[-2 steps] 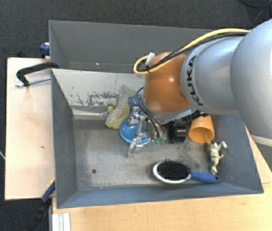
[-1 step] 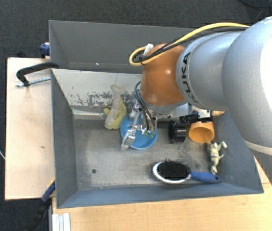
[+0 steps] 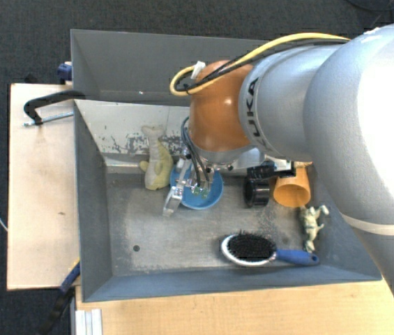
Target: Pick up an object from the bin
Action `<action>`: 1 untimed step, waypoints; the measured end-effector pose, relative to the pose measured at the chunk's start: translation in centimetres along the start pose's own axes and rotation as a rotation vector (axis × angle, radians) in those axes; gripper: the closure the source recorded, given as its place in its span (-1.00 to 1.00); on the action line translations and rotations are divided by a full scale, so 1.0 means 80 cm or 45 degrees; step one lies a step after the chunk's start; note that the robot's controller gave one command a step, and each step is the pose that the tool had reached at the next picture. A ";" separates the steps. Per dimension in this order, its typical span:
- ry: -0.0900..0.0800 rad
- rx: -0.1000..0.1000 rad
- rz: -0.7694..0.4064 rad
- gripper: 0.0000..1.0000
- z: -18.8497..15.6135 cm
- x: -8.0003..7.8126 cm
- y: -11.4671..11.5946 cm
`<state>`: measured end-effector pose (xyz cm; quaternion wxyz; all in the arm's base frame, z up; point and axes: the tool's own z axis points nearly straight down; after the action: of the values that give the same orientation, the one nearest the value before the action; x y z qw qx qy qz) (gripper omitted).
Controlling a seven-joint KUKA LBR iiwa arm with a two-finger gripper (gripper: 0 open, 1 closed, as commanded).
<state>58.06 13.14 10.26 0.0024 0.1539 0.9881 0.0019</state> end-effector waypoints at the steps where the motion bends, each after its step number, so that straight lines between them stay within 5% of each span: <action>1: 0.002 0.006 0.266 -1.00 0.035 -0.016 0.011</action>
Offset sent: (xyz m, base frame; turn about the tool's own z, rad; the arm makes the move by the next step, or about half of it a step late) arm 0.0131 0.0054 -0.0326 0.2080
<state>59.58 13.61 7.47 0.0009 0.2559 0.9667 0.0000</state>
